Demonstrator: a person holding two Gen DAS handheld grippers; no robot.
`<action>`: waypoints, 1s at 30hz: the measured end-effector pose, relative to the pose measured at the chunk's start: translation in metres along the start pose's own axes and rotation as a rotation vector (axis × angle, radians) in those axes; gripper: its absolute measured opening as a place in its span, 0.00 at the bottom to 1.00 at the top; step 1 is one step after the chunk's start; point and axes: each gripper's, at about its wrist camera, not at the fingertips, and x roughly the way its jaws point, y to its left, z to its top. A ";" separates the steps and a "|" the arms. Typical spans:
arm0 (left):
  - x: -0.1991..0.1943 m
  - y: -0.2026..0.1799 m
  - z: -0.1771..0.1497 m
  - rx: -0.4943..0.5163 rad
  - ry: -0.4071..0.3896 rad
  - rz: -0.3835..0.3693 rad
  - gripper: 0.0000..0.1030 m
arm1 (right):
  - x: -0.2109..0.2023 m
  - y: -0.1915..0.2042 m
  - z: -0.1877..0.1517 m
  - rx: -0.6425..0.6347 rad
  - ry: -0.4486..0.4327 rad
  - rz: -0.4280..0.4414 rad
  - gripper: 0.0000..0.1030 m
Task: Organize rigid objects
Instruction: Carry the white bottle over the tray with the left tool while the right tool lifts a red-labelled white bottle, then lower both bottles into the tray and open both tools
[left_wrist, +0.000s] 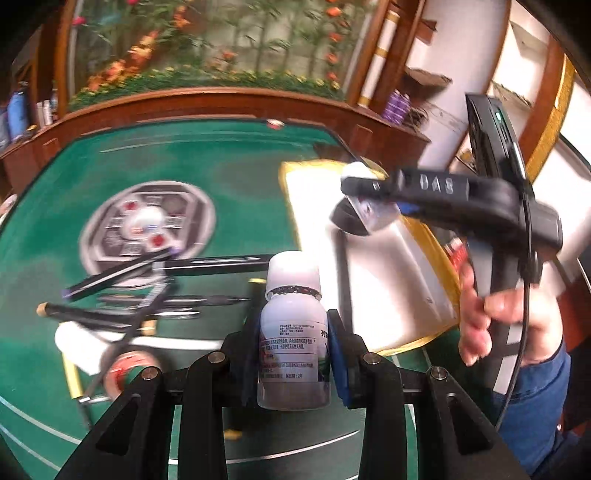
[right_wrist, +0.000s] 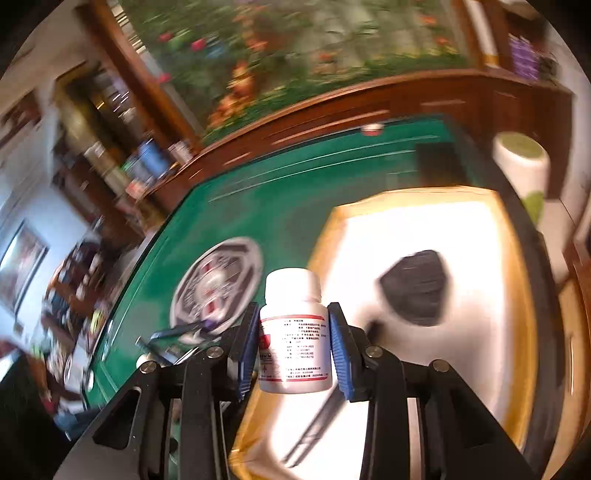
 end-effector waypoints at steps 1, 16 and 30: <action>0.008 -0.009 0.001 0.009 0.009 -0.009 0.34 | 0.000 -0.009 0.003 0.028 -0.001 -0.001 0.34; 0.077 -0.083 0.019 0.140 0.078 -0.084 0.34 | -0.004 -0.074 0.016 0.161 -0.043 -0.198 0.34; 0.093 -0.096 -0.003 0.222 0.103 -0.048 0.34 | 0.012 -0.080 0.008 0.132 0.018 -0.307 0.34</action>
